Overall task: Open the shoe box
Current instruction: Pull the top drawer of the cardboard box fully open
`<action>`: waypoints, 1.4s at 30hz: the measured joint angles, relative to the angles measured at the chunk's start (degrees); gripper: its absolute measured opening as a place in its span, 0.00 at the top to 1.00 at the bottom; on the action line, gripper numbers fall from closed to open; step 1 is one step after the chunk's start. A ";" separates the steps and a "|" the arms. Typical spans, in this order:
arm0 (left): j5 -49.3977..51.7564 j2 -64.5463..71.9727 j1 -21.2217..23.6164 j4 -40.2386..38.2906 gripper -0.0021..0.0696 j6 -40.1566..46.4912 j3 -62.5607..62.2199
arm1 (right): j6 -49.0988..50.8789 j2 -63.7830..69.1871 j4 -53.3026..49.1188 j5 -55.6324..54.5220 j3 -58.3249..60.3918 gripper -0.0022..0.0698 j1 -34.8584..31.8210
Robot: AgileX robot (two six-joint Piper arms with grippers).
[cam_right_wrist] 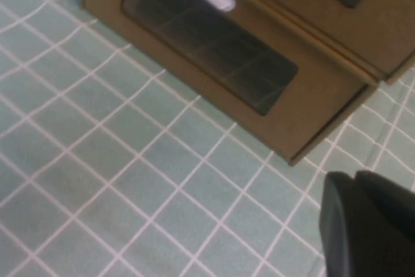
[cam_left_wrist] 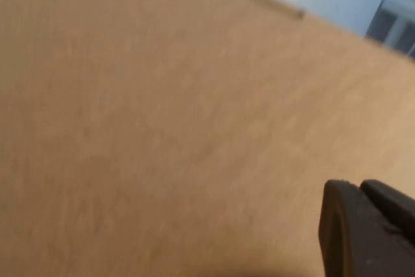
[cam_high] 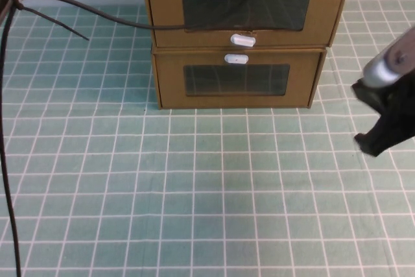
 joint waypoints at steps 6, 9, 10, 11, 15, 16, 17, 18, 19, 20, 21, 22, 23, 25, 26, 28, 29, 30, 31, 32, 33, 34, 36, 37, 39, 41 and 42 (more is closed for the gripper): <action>1.92 1.29 0.00 4.42 0.98 -5.51 -0.45 | -13.38 5.85 -4.02 2.84 -0.51 0.99 3.44; 2.17 1.29 0.00 4.67 0.98 -6.06 -0.45 | -14.10 8.63 -10.50 10.55 -3.42 0.99 3.69; 2.25 1.29 0.00 4.67 0.98 -6.17 -0.45 | -12.78 9.60 -13.65 13.76 -5.12 0.99 3.69; 2.40 1.29 0.00 4.67 0.98 -6.17 -0.45 | -11.03 10.37 -16.57 16.89 -6.66 0.99 3.69; 2.90 1.29 0.00 4.67 0.98 -6.25 -0.48 | 1.80 13.59 -35.92 26.78 -15.50 0.99 3.69; 2.99 1.29 0.00 4.67 0.98 -6.45 -0.48 | 4.15 13.97 -41.15 28.46 -17.51 0.99 3.69; 3.14 1.29 0.00 4.67 0.98 -6.58 -0.57 | 5.72 14.23 -44.87 29.38 -18.96 0.99 3.69; 3.39 1.29 0.00 4.67 0.98 -6.88 -0.57 | 7.29 14.25 -48.76 30.01 -20.57 0.99 3.69; 3.39 1.29 0.00 4.67 0.98 -7.03 -0.57 | 9.01 14.25 -51.78 30.02 -21.95 0.99 3.69; 3.52 1.29 0.00 4.67 0.98 -7.17 -0.57 | 10.83 14.25 -54.06 29.59 -22.80 0.99 3.69; 3.52 1.29 0.00 4.77 0.98 -7.27 -0.57 | 13.83 14.25 -55.68 28.22 -23.42 0.99 3.69; 3.63 1.29 0.00 4.75 0.98 -7.30 -0.57 | 17.11 13.94 -56.79 26.26 -23.44 0.99 3.69; 3.63 1.29 0.00 4.75 0.98 -7.44 -0.57 | 19.70 13.49 -57.29 24.01 -23.23 0.99 3.69; 3.75 1.29 0.00 4.75 0.98 -7.57 -0.71 | 24.40 12.54 -59.28 18.79 -20.99 0.99 3.69; 3.86 1.29 0.00 4.75 0.98 -7.79 -0.71 | 26.37 12.27 -61.04 16.70 -19.46 0.99 3.69; 4.09 1.29 0.00 4.80 0.98 -8.22 -0.71 | 32.71 11.80 -69.11 12.22 -14.53 0.99 3.69; 4.09 1.29 0.00 4.80 0.98 -8.41 -0.71 | 35.77 11.80 -75.08 10.97 -12.31 0.99 3.69; 4.22 1.29 0.00 4.88 0.98 -8.45 -0.82 | 40.13 11.80 -81.87 9.88 -9.49 0.99 3.80; 4.46 1.29 0.00 4.88 0.98 -8.59 -0.82 | 44.41 11.80 -87.58 9.42 -6.89 0.99 4.10; 4.58 1.29 0.00 4.88 0.98 -8.61 -0.90 | 47.41 11.80 -91.02 8.96 -4.97 0.99 4.57; 4.57 1.29 0.00 4.88 0.98 -8.72 -0.94 | 49.49 11.80 -92.91 8.55 -3.71 0.99 5.10; 4.68 1.29 0.00 4.88 0.98 -8.72 -0.94 | 51.99 11.92 -94.57 8.24 -3.06 0.99 5.89; 4.77 1.29 0.00 4.88 0.98 -8.72 -0.94 | 56.20 12.28 -96.38 7.73 -2.86 0.99 7.66; 4.80 1.29 0.00 4.88 0.98 -8.72 -0.94 | 57.53 12.56 -97.06 7.60 -2.86 0.99 8.51; 4.80 1.29 0.00 4.88 0.98 -8.74 -0.94 | 58.93 13.85 -97.70 7.51 -3.22 0.99 9.91; 4.80 1.29 0.00 4.88 0.98 -8.74 -0.94 | 59.53 15.83 -97.95 7.35 -3.92 0.99 11.17; 4.80 1.29 0.00 4.88 0.98 -8.85 -0.94 | 59.66 16.94 -97.95 7.09 -4.18 0.99 11.52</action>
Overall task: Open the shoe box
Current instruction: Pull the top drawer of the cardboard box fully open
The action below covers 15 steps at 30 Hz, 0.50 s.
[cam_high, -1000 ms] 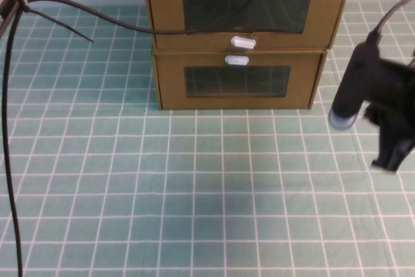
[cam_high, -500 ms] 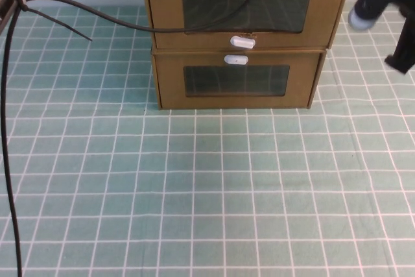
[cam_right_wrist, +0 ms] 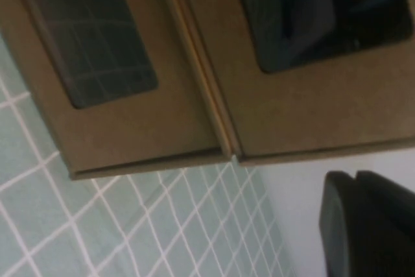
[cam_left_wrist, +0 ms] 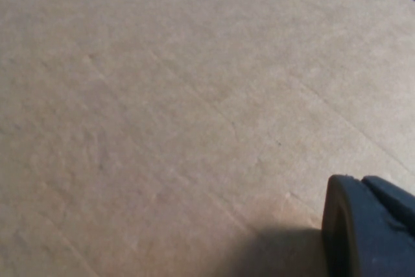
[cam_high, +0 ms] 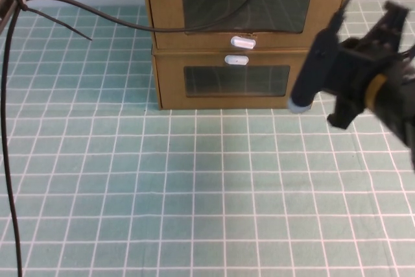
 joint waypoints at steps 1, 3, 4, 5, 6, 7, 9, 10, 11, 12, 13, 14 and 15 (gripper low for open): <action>0.00 0.00 0.00 0.00 0.98 0.00 0.00 | 0.13 1.10 -0.09 -0.27 -0.28 0.98 0.40; 0.00 0.00 0.00 0.00 0.98 0.00 0.00 | 1.49 2.92 -0.22 -0.84 -0.93 0.95 0.63; 0.00 0.00 0.00 0.00 0.98 0.00 0.00 | 2.89 3.86 -0.24 -0.96 -1.35 0.92 0.66; 0.00 0.00 0.00 0.00 0.98 0.00 0.00 | 4.33 4.73 -0.24 -0.96 -1.76 0.88 0.66; 0.00 0.00 0.00 0.00 0.98 0.00 0.00 | 5.44 5.35 -0.34 -0.96 -2.04 0.85 0.66; 0.00 0.00 0.00 0.00 0.98 0.00 0.00 | 6.40 6.00 -0.34 -0.96 -2.45 0.79 0.66; 0.00 0.00 0.00 0.00 0.98 0.00 0.00 | 7.39 6.86 -0.46 -1.46 -3.18 0.70 0.88; 0.00 0.00 0.00 0.00 0.98 0.00 0.00 | 7.53 7.33 -0.46 -1.75 -3.57 0.65 0.99; 0.00 0.00 0.00 0.00 0.98 0.00 0.00 | 7.55 7.71 -0.46 -2.53 -4.01 0.62 0.98; 0.00 0.00 0.00 0.04 0.98 0.00 0.00 | 7.66 8.18 -0.46 -3.41 -4.44 0.60 1.11; 0.00 0.00 0.00 0.13 0.98 0.00 0.00 | 7.65 8.59 -0.46 -4.18 -4.92 0.59 1.11; 0.00 0.00 0.00 0.27 0.98 0.00 0.00 | 7.65 9.01 -0.46 -4.71 -5.45 0.58 1.11; 0.00 0.00 0.00 0.27 0.98 0.00 0.00 | 7.65 9.46 -0.46 -5.00 -5.96 0.57 1.11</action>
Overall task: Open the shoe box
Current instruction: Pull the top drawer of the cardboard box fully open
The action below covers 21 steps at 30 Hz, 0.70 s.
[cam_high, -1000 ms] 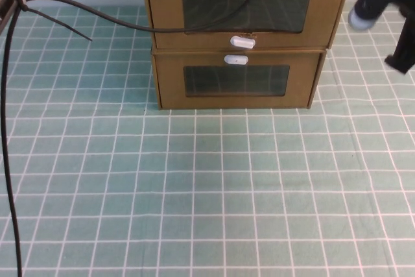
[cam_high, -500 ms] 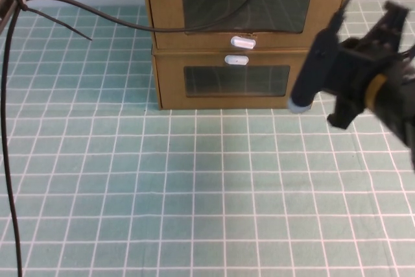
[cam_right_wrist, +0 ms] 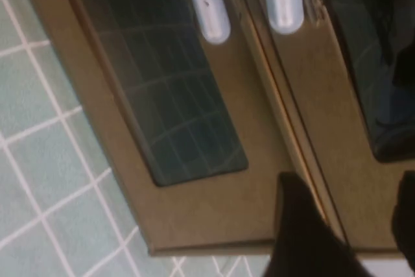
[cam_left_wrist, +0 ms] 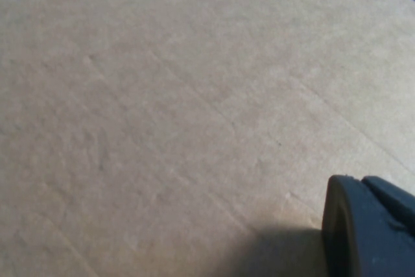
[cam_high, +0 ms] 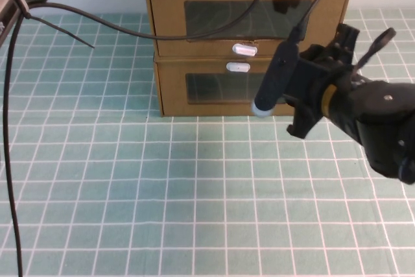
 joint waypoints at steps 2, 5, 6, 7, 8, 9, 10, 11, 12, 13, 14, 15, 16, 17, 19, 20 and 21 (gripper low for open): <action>0.00 0.00 0.00 0.30 0.98 0.00 0.00 | 0.00 1.19 0.00 -0.24 -1.58 0.57 0.00; 0.00 0.00 0.00 0.66 0.98 0.10 0.00 | 0.00 3.24 0.00 -0.64 -4.49 0.57 0.00; 0.00 0.00 0.00 0.84 0.98 0.11 0.00 | 0.00 4.06 -0.09 -0.89 -5.54 0.56 0.00; 0.00 0.00 0.00 1.08 0.98 0.11 0.00 | 0.13 4.91 -0.09 -1.30 -6.50 0.56 0.00; 0.00 0.00 0.00 1.35 0.98 0.20 -0.09 | 0.13 5.74 -0.12 -1.67 -7.36 0.56 0.00; 0.00 0.00 0.00 1.65 0.98 0.20 -0.09 | 0.13 6.36 -0.23 -1.96 -7.99 0.56 0.00; 0.00 0.00 0.00 1.90 0.98 0.20 -0.09 | 0.13 7.12 -0.23 -2.14 -8.66 0.56 0.00; 0.00 0.00 0.00 2.00 0.98 0.20 -0.09 | 0.13 7.84 -0.23 -2.40 -9.30 0.56 0.00; 0.00 0.00 0.00 2.00 0.98 0.20 -0.09 | 0.13 8.34 -0.23 -2.56 -9.74 0.56 0.00; 0.00 0.00 0.00 2.00 0.98 0.20 -0.09 | 0.13 8.85 -0.23 -2.80 -10.19 0.56 0.00; 0.00 -0.11 0.00 2.00 0.98 0.20 -0.09 | 0.13 9.40 -0.23 -3.23 -10.49 0.56 0.00; 0.00 -0.11 0.00 2.12 0.98 0.20 -0.09 | 0.13 9.65 -0.23 -3.70 -10.71 0.56 0.00; 0.00 -0.11 0.00 2.12 0.98 0.20 -0.09 | 0.13 9.91 -0.26 -4.14 -10.83 0.56 0.00; 0.00 -0.11 0.00 2.12 0.98 0.20 -0.09 | 0.13 9.95 -0.36 -4.68 -10.96 0.56 0.00; 0.00 -0.11 0.00 2.22 0.98 0.20 -0.09 | 0.13 9.95 -0.35 -5.56 -11.06 0.56 0.00; 0.00 -0.11 0.00 2.22 0.98 0.20 -0.09 | 0.13 9.95 -0.38 -5.86 -11.17 0.56 0.00; 0.00 -0.11 0.00 2.22 0.98 0.20 -0.09 | 0.13 9.95 -0.38 -6.11 -11.17 0.56 0.00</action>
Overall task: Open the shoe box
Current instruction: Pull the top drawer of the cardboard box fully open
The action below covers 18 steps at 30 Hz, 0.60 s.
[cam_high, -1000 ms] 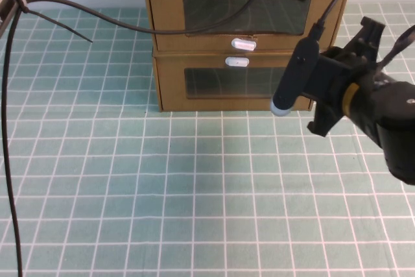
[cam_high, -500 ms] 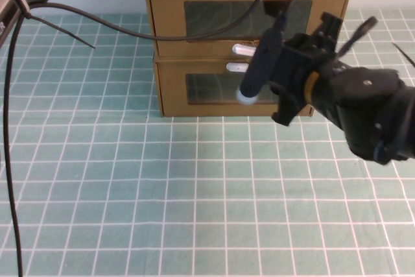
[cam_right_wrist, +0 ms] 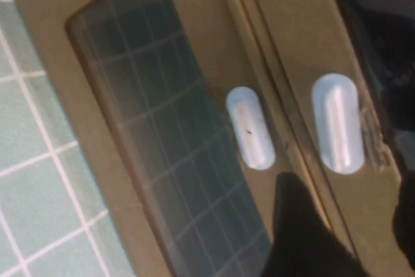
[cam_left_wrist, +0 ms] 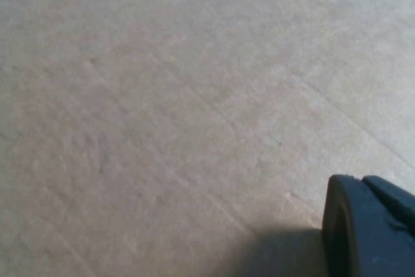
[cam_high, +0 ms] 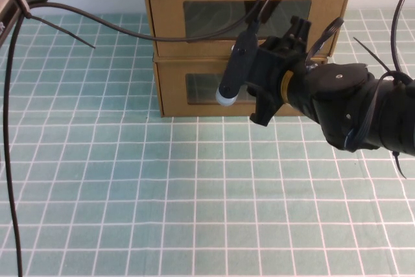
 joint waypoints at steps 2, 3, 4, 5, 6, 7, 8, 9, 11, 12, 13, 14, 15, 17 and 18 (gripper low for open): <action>0.00 0.00 0.00 0.00 0.98 0.00 0.00 | 0.00 0.00 -0.10 -0.71 0.00 0.56 0.00; 0.00 0.00 0.00 0.00 0.98 0.00 0.00 | -0.11 0.00 -0.10 -0.98 0.00 0.56 0.00; 0.00 0.00 0.00 0.00 0.98 0.00 0.00 | -0.39 0.00 -0.10 -1.39 0.00 0.56 0.00; 0.00 0.00 0.00 0.00 0.98 0.00 0.00 | -1.04 0.11 -0.23 -1.93 0.00 0.56 0.00; 0.00 0.00 0.00 0.00 0.98 0.00 0.00 | -1.61 0.10 -0.23 -2.39 0.00 0.56 0.00; 0.00 0.00 0.00 0.00 0.98 0.00 0.00 | -2.09 0.20 -0.23 -2.77 0.00 0.56 0.00; 0.00 0.00 0.00 0.00 0.98 0.00 0.00 | -2.35 0.49 -0.23 -3.03 -0.19 0.56 0.00; 0.00 0.00 0.00 0.00 0.98 0.00 0.00 | -2.60 0.78 -0.23 -3.04 -0.55 0.56 0.00; 0.00 0.00 0.00 0.00 0.98 0.00 0.00 | -2.72 1.57 -0.32 -3.04 -1.43 0.56 0.00; 0.00 0.00 0.00 0.00 0.98 0.00 0.00 | -2.72 1.91 -0.32 -3.04 -1.89 0.56 0.00; 0.00 0.00 0.00 0.00 0.98 0.00 0.00 | -2.72 2.32 -0.32 -3.04 -2.45 0.56 0.00; 0.00 0.00 0.00 0.00 0.98 0.00 0.00 | -2.72 2.84 -0.32 -3.04 -3.03 0.56 0.00; 0.00 0.00 0.00 0.00 0.98 0.00 0.00 | -2.72 3.14 -0.44 -3.04 -3.59 0.56 0.00; 0.00 0.00 0.00 0.00 0.98 -0.11 0.00 | -2.72 3.93 -0.44 -3.04 -4.52 0.56 0.00; 0.00 0.00 0.00 0.00 0.98 -0.11 0.00 | -2.72 4.21 -0.44 -3.04 -4.88 0.56 0.00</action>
